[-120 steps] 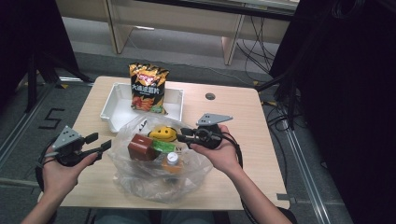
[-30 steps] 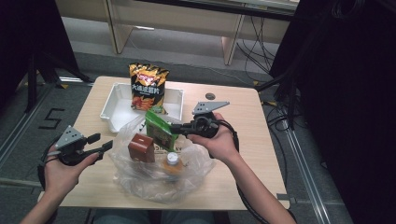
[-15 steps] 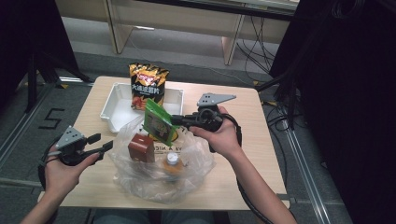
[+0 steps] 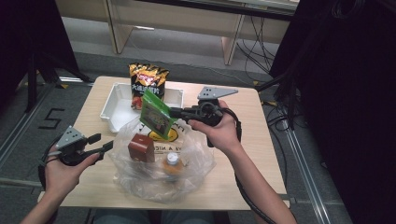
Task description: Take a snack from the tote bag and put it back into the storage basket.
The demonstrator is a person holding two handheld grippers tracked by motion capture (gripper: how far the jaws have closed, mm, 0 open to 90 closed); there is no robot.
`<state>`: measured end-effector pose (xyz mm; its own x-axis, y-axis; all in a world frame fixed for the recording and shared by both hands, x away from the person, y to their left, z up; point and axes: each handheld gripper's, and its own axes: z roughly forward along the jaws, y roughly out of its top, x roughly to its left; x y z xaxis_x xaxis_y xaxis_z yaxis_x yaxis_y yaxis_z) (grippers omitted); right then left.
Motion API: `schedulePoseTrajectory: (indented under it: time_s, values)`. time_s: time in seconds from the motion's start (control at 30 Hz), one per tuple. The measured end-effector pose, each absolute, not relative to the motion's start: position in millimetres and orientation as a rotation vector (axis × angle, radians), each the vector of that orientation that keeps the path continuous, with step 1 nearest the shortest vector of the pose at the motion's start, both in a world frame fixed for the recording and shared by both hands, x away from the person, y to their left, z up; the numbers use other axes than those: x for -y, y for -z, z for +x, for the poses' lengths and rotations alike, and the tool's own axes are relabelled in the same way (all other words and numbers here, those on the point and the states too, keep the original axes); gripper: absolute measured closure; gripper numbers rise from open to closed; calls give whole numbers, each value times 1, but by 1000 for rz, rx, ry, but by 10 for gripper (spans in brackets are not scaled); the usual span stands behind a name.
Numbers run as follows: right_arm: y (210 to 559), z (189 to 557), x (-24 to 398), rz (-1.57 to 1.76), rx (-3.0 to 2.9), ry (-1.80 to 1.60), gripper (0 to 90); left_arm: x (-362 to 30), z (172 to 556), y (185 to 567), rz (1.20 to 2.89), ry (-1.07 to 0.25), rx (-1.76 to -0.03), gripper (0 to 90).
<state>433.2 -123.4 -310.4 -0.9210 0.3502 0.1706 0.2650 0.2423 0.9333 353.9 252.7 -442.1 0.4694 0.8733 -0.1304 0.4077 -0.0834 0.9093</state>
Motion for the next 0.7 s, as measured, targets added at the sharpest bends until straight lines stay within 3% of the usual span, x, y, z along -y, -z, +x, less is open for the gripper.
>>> schedulePoseTrajectory:
  time_s: [0.7]
  values:
    - [284,450,112,577,-2360,-1800,900,-253,355,443,1689,-561,-1102,406]
